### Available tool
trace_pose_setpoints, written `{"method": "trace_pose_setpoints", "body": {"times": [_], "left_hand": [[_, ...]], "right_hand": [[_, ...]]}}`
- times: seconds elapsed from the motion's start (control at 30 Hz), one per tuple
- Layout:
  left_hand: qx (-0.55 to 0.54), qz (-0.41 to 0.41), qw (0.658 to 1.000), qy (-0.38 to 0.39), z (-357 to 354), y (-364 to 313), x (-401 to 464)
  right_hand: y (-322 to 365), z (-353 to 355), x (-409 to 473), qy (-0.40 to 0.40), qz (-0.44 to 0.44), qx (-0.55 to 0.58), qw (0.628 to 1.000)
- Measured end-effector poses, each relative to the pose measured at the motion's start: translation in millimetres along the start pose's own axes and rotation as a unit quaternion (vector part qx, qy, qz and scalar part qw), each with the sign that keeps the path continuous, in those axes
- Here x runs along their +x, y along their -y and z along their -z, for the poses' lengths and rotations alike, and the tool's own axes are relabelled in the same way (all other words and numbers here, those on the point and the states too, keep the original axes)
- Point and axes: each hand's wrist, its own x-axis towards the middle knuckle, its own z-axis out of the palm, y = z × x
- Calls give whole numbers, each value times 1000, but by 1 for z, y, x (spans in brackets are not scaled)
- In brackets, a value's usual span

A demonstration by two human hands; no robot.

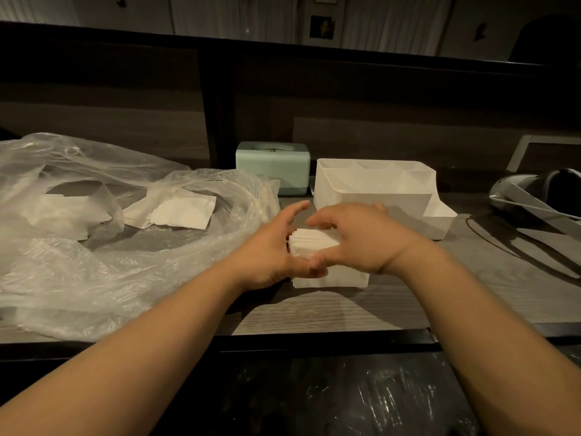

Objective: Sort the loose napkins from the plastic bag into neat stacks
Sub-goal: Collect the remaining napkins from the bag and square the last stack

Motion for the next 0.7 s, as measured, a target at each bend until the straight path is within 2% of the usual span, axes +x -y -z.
{"method": "trace_pose_setpoints", "body": {"times": [0.1,0.17,0.23,0.3,0.4,0.43,0.47,0.57,0.7], "left_hand": [[-36,13,999,-8,1,1,-1],[-47,16,998,-32,2,2,0],[-89,24,994,-61,2,1,0],[-156,42,985,-64,2,-1,1],[-226,55,972,-30,1,-2,2],[-222,53,973,-27,2,-2,3],[-211,48,976,-26,3,-2,3],[-199,31,979,-11,1,-2,1],[-176,35,984,22,1,0,1]], "right_hand": [[-4,3,6,46,11,69,996],[-8,2,5,18,16,102,995],[-10,-4,2,-51,18,170,984],[-9,-15,-3,-122,-3,291,949],[-6,-29,-9,-174,-58,487,854],[-6,-32,-11,-176,-60,512,838],[-6,-32,-12,-172,-52,514,839],[-6,-27,-12,-145,-20,488,861],[-10,-26,-14,-179,-46,534,825]]}}
